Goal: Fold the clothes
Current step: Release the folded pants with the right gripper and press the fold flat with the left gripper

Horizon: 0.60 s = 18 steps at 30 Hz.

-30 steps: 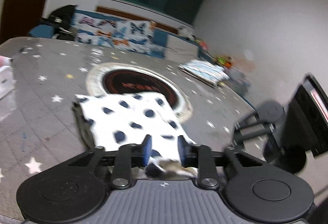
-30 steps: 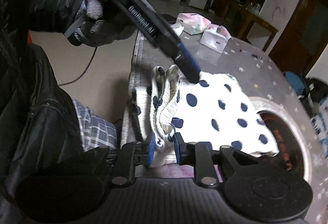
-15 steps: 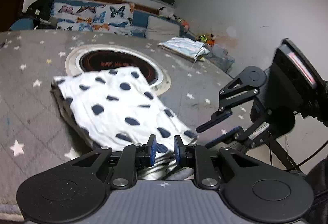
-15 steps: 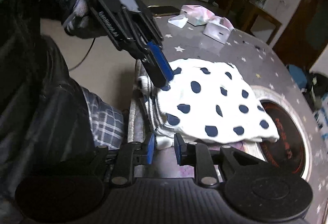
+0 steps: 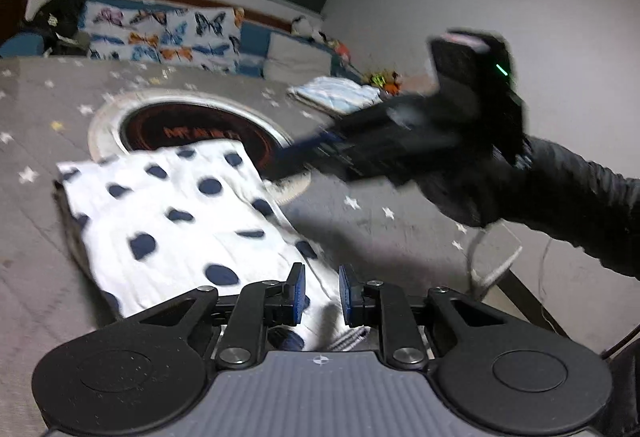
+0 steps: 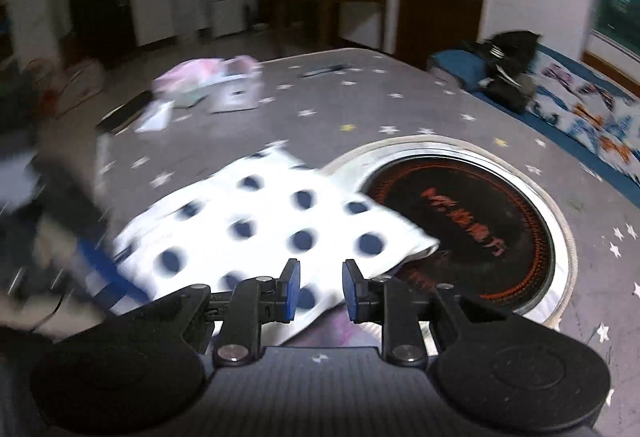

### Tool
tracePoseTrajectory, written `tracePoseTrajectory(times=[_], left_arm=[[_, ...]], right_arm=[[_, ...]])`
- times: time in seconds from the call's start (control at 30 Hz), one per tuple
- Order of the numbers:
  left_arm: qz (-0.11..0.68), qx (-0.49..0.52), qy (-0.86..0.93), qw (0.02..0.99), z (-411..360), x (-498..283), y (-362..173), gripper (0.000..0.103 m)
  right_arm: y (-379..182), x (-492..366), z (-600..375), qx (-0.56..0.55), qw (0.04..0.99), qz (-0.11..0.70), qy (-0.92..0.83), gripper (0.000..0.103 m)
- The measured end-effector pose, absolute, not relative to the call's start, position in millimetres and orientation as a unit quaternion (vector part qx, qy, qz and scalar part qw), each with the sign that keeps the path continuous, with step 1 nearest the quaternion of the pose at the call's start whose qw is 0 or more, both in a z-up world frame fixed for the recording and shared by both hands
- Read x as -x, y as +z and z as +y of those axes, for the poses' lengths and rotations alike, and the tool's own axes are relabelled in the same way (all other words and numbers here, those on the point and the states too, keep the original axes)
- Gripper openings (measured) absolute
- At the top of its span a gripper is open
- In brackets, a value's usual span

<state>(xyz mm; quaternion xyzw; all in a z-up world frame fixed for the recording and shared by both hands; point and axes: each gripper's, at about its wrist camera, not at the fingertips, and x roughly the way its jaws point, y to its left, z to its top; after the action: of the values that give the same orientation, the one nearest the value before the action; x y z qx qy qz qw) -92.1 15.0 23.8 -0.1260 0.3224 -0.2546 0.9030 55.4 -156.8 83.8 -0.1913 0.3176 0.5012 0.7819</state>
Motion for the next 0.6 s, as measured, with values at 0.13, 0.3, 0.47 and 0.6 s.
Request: tracePoseTrajectory(times=[0.13,0.3,0.47,0.6], left_arm=[[0.333,0.129,-0.264,0.896,12,88,16,0.02],[0.344,0.142,-0.268,0.888,14,86,8,0.02],[0.346,0.153,-0.265,0.887,16,88,6,0.02],[0.321,0.155,-0.252,0.9,22,95,21,0.023]], right_arm=[[67,-83,-136,0.178,0.793,0.335,0.477,0.022],[36,-117,-121,0.169,0.801,0.362,0.446,0.018],[36,-129,-117,0.149,0.806,0.361,0.445,0.016],[55,-120,-111,0.156,0.802,0.343,0.464,0.021]])
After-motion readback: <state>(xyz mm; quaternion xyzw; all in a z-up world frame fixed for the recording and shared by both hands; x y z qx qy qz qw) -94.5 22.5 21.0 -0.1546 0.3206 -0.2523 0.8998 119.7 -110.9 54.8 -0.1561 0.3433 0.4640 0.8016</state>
